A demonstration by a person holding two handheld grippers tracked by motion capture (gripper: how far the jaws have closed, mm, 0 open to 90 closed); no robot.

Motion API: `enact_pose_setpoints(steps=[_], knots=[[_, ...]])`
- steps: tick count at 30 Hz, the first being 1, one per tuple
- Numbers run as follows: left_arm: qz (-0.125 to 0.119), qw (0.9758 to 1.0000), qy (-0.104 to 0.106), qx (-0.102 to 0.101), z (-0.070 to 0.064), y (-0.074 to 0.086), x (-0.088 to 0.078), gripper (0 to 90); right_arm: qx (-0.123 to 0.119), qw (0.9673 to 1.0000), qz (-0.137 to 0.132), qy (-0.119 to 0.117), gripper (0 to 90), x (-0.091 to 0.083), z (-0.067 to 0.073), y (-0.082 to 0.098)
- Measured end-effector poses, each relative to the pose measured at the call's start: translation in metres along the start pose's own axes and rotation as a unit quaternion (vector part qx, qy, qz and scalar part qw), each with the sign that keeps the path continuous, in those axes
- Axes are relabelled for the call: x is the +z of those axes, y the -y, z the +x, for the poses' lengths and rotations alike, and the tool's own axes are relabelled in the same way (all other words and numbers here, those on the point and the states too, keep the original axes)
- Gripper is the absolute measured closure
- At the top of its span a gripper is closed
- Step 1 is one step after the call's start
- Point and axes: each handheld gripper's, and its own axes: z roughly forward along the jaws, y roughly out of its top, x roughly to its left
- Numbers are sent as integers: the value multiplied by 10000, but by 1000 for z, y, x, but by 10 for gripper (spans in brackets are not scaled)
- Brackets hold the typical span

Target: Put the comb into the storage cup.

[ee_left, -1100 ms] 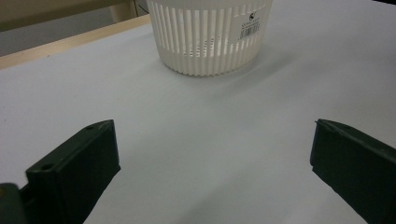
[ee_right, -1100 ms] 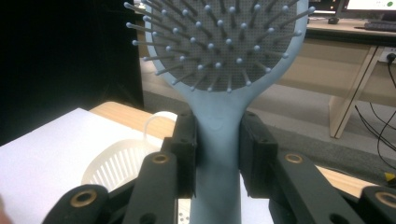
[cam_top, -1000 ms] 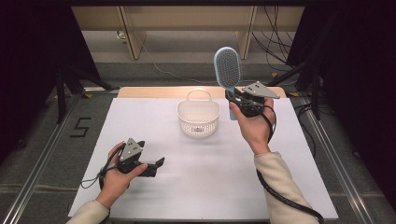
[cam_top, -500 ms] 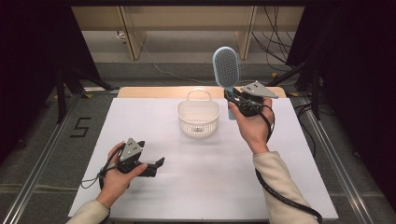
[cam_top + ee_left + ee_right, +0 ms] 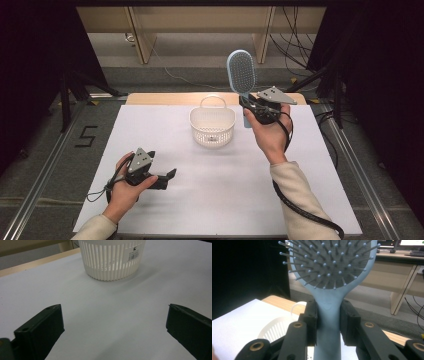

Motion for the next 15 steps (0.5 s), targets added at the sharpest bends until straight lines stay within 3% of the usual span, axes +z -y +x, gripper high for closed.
enact_pose_setpoints(steps=[15], knots=[[-10,10000,-11,5,0,0,0,7,19,10000,-36,-5,707,1,-1,-2]])
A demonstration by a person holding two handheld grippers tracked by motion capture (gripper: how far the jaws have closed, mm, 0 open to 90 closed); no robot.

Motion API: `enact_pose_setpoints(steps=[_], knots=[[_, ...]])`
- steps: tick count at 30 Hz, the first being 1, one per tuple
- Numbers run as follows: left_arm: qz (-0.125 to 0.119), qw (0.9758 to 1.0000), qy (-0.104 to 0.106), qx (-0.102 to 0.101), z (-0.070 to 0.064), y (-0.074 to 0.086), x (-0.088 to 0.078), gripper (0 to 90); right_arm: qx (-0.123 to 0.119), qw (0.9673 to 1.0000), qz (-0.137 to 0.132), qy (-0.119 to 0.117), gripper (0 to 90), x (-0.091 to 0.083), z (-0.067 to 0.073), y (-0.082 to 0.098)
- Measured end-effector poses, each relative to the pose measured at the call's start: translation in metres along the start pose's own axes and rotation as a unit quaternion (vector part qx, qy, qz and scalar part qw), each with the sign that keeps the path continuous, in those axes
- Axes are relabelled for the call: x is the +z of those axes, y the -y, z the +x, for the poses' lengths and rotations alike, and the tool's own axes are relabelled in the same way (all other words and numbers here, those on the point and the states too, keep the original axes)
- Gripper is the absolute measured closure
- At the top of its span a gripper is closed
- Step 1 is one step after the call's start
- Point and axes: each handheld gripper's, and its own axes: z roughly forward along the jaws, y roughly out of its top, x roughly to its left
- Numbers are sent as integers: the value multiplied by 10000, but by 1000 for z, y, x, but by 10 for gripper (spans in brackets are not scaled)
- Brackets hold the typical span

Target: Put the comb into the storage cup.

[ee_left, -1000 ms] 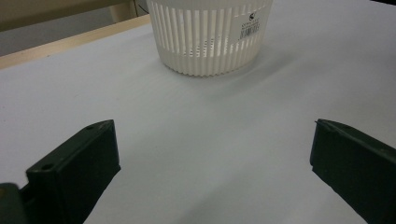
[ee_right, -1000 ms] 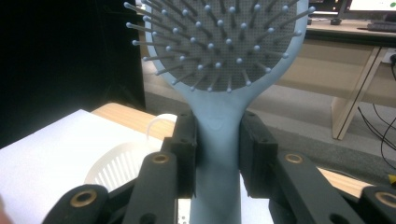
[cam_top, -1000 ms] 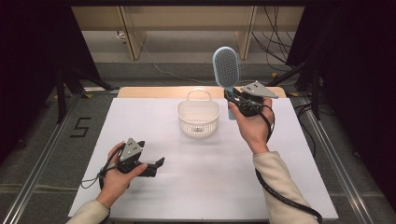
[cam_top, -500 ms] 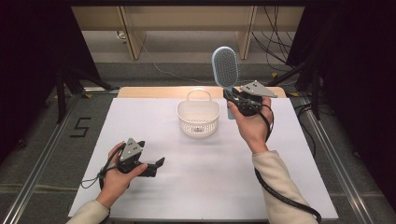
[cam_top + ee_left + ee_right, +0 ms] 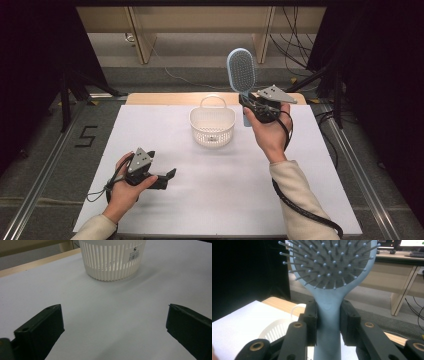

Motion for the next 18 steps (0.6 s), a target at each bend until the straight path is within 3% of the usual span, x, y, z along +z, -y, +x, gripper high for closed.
enact_pose_setpoints(steps=[18], knots=[[-4,10000,-1,6,0,0,0,7,-11,10000,-9,-10,706,2,1,0]])
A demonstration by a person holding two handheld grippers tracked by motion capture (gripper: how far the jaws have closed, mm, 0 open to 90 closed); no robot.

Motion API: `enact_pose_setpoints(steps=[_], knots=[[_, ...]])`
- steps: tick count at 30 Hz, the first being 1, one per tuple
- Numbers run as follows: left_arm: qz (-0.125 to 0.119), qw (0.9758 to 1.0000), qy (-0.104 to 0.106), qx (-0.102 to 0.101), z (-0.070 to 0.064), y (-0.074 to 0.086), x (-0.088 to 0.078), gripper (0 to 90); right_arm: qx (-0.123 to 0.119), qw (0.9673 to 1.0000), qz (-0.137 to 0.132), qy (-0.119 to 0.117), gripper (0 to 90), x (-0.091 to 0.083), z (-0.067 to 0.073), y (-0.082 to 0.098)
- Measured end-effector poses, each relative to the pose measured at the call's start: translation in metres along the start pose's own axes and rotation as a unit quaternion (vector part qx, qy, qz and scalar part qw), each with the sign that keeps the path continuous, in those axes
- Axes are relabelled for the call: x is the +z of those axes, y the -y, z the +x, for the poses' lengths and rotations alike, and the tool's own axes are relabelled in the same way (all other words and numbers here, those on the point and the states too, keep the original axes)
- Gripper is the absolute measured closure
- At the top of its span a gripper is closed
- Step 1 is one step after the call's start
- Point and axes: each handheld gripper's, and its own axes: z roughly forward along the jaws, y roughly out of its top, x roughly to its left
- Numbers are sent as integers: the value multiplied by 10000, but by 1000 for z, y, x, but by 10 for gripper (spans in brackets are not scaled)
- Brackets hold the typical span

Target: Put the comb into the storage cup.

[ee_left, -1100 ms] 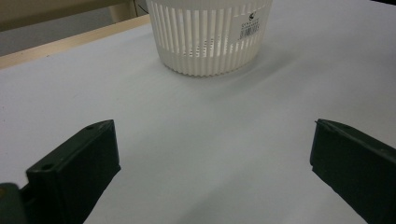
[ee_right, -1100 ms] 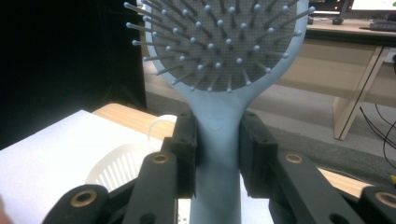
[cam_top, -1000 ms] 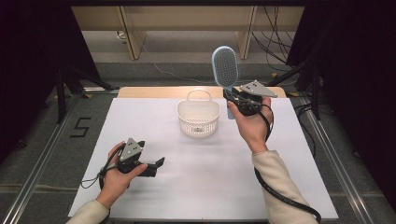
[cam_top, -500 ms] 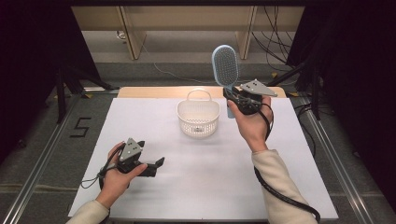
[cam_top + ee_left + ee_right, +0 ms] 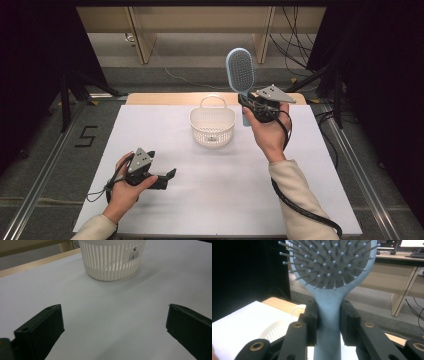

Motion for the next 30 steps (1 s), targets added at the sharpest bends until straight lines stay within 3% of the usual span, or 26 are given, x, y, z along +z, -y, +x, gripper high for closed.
enact_pose_setpoints(steps=[30], knots=[[6,10000,2,3,0,0,0,7,-4,10000,-67,-41,707,4,4,-3]])
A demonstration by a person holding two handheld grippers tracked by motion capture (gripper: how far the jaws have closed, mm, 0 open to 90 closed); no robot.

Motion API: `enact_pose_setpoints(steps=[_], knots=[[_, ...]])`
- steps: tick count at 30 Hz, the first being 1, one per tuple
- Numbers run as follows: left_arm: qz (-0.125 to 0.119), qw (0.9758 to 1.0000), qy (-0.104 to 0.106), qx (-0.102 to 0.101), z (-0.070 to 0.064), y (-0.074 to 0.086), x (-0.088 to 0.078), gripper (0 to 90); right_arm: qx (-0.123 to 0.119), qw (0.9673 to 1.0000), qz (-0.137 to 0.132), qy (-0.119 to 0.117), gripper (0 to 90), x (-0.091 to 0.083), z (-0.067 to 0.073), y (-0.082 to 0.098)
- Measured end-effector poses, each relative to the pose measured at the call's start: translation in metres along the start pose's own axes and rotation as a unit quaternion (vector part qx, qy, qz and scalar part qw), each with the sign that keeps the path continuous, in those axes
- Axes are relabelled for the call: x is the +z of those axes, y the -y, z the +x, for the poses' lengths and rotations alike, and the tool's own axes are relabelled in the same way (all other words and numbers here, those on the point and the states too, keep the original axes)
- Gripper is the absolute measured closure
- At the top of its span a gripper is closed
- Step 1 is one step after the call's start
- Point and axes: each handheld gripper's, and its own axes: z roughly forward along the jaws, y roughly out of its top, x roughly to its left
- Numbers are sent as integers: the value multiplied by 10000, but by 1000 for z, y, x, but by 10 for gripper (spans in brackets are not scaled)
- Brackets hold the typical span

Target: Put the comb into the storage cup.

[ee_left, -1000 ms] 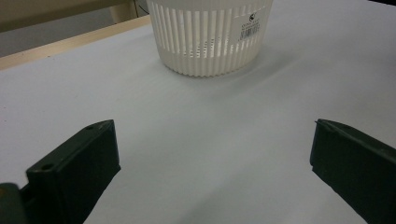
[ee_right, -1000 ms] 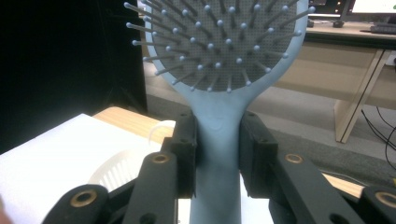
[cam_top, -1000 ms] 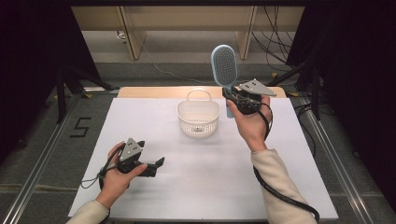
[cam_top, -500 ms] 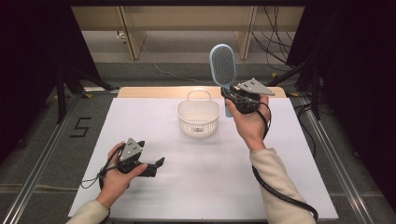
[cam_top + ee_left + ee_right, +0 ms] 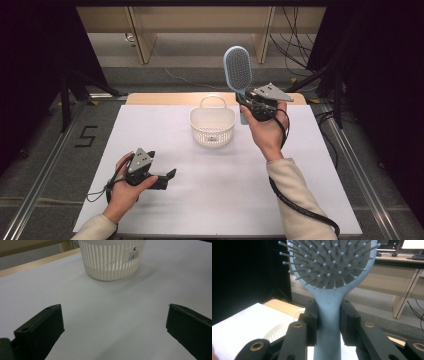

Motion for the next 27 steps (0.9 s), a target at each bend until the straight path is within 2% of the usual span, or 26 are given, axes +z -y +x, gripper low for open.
enact_pose_setpoints(steps=[27], knots=[[5,10000,4,-19,0,1,1,8,29,9999,-8,-109,706,13,9,-1]])
